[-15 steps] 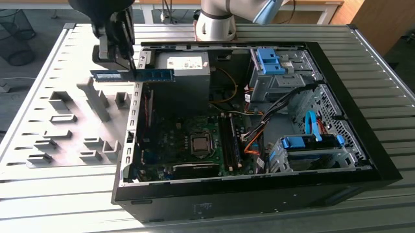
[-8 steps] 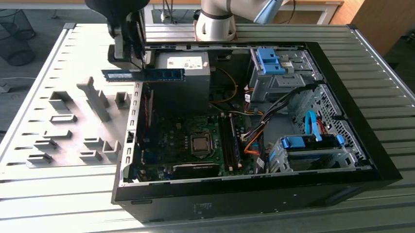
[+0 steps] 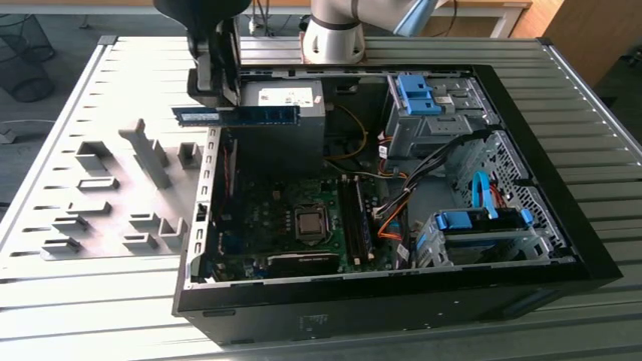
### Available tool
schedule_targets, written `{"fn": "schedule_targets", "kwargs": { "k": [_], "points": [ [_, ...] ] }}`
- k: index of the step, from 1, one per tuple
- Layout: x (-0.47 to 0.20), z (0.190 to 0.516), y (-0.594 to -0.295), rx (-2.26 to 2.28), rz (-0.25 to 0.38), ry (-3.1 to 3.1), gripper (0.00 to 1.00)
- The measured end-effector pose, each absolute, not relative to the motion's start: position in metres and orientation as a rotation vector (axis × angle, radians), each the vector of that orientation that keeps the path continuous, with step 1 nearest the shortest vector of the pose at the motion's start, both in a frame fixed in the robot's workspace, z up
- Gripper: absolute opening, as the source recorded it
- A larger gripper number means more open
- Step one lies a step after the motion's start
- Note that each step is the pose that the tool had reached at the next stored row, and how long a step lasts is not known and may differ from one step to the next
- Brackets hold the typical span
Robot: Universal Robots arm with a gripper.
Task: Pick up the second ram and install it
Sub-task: 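Pick up the second ram and move it above second insertion slot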
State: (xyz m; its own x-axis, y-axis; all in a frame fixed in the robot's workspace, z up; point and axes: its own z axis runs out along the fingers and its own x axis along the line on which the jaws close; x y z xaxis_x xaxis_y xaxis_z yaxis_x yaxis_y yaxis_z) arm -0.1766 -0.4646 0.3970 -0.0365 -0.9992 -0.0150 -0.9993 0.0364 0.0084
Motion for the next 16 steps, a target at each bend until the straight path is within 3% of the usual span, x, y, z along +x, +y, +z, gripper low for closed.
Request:
{"fn": "schedule_targets", "kwargs": {
  "k": [16],
  "points": [
    [-0.148, 0.397, -0.465, -2.177, 0.026, 2.258, 0.14]
  ]
}}
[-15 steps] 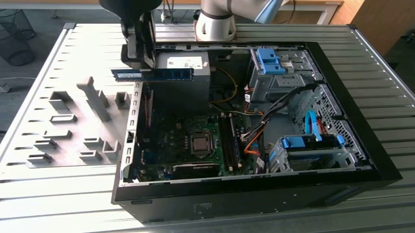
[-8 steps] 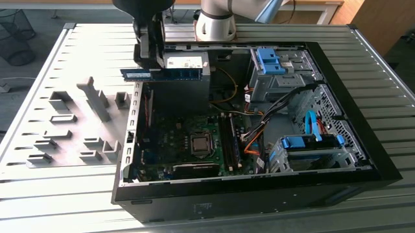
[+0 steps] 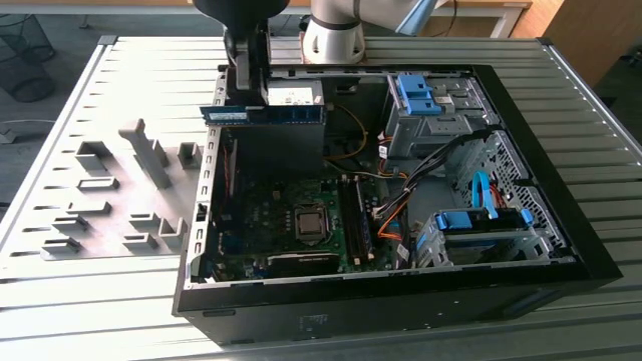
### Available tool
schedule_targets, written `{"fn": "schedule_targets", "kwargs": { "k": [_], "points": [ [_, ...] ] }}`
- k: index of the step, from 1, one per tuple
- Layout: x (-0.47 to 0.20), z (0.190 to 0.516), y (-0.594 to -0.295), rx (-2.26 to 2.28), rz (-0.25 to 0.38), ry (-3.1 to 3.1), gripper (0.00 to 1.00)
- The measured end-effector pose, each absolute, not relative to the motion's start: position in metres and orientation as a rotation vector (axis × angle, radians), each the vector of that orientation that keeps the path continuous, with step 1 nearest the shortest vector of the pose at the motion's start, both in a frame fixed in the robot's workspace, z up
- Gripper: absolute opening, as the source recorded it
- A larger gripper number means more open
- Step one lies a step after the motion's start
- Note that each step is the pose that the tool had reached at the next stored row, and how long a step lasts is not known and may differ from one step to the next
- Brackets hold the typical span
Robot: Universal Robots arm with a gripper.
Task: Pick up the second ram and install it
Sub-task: 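Pick up the second ram and move it above second insertion slot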
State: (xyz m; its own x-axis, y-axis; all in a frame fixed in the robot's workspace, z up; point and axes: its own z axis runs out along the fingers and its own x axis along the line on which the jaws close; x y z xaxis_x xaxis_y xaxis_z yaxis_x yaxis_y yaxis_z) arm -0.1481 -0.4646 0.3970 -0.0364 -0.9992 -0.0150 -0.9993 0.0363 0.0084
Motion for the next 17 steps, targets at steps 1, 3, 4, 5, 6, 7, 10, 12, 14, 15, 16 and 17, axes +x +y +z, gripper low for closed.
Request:
{"fn": "schedule_targets", "kwargs": {
  "k": [1, 3, 4, 5, 6, 7, 10, 12, 14, 15, 16, 17],
  "points": [
    [-0.146, 0.397, -0.465, -2.177, 0.026, 2.258, 0.14],
    [-0.143, 0.397, -0.465, -2.177, 0.026, 2.258, 0.14],
    [-0.142, 0.397, -0.465, -2.177, 0.026, 2.258, 0.14],
    [-0.14, 0.397, -0.465, -2.177, 0.026, 2.258, 0.14],
    [-0.138, 0.397, -0.465, -2.177, 0.026, 2.258, 0.14],
    [-0.137, 0.397, -0.465, -2.177, 0.026, 2.258, 0.14],
    [-0.132, 0.397, -0.465, -2.177, 0.026, 2.258, 0.14],
    [-0.129, 0.397, -0.465, -2.177, 0.026, 2.258, 0.14],
    [-0.126, 0.397, -0.465, -2.177, 0.026, 2.258, 0.14],
    [-0.124, 0.397, -0.465, -2.177, 0.026, 2.258, 0.14],
    [-0.123, 0.397, -0.465, -2.177, 0.026, 2.258, 0.14],
    [-0.121, 0.397, -0.465, -2.177, 0.026, 2.258, 0.14]
  ]
}}
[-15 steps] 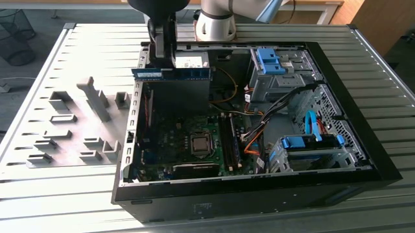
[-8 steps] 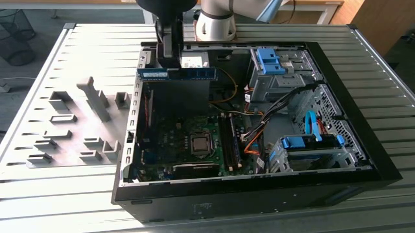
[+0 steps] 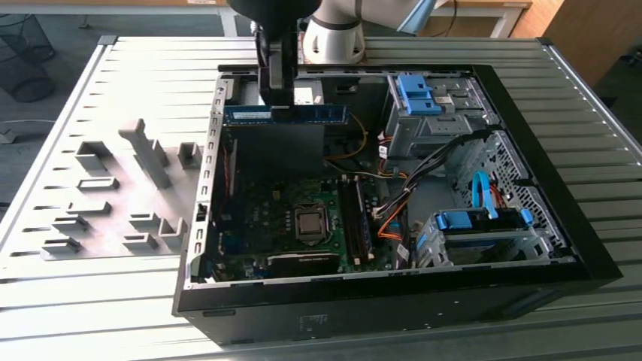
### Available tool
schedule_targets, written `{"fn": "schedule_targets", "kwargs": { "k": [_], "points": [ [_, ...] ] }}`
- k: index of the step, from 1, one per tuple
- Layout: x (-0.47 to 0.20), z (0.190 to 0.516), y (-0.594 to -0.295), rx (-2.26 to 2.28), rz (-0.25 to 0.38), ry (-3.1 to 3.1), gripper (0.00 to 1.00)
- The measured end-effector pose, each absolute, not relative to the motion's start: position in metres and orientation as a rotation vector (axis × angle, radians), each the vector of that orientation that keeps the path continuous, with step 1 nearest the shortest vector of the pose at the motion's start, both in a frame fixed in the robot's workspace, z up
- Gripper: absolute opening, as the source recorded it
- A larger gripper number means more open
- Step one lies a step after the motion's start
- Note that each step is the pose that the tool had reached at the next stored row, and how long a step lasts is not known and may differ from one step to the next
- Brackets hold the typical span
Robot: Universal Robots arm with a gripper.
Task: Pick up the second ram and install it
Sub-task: 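Pick up the second ram and move it above second insertion slot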
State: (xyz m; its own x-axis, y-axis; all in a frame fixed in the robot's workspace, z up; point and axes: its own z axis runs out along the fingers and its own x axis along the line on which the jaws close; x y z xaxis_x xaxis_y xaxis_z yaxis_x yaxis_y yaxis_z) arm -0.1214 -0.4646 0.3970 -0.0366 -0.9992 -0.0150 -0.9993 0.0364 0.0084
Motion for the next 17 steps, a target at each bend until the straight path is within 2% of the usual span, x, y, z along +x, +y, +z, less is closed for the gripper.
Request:
{"fn": "schedule_targets", "kwargs": {
  "k": [17],
  "points": [
    [-0.09, 0.397, -0.465, -2.177, 0.026, 2.258, 0.14]
  ]
}}
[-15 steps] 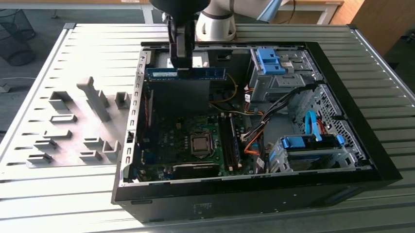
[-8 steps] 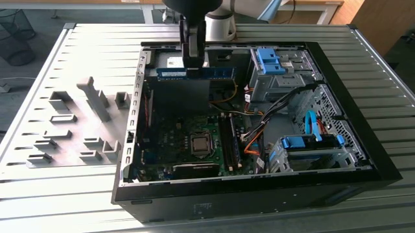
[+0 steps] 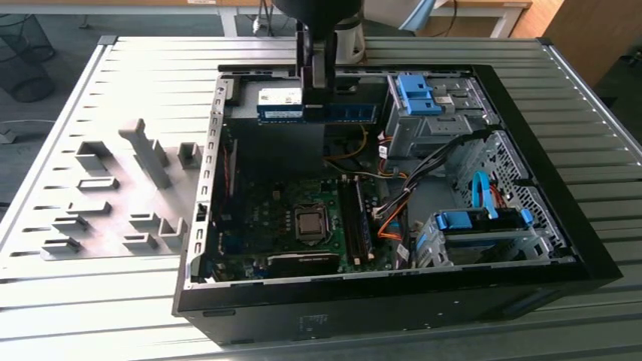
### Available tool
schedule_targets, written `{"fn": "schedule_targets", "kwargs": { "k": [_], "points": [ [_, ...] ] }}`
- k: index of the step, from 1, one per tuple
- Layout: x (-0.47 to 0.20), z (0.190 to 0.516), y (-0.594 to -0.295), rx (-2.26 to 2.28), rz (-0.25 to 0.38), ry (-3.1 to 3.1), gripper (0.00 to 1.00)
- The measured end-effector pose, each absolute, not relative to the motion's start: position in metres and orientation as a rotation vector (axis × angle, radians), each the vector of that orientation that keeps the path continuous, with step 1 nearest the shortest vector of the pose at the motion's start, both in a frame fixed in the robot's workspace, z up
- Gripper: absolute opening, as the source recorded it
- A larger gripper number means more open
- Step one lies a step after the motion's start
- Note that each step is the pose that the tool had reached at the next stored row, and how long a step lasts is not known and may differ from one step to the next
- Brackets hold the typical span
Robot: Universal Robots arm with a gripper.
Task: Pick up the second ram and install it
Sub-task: 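Pick up the second ram and move it above second insertion slot, then insert the second ram into the second slot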
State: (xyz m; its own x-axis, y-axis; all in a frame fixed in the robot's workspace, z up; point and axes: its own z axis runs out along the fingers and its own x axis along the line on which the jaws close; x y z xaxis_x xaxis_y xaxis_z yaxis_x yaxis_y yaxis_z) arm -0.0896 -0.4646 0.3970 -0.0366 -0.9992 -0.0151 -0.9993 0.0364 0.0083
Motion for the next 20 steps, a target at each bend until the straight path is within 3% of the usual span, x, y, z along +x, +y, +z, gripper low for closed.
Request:
{"fn": "schedule_targets", "kwargs": {
  "k": [20],
  "points": [
    [-0.0873, 0.3967, -0.4646, -2.151, 0.024, 2.284, 0.14]
  ]
}}
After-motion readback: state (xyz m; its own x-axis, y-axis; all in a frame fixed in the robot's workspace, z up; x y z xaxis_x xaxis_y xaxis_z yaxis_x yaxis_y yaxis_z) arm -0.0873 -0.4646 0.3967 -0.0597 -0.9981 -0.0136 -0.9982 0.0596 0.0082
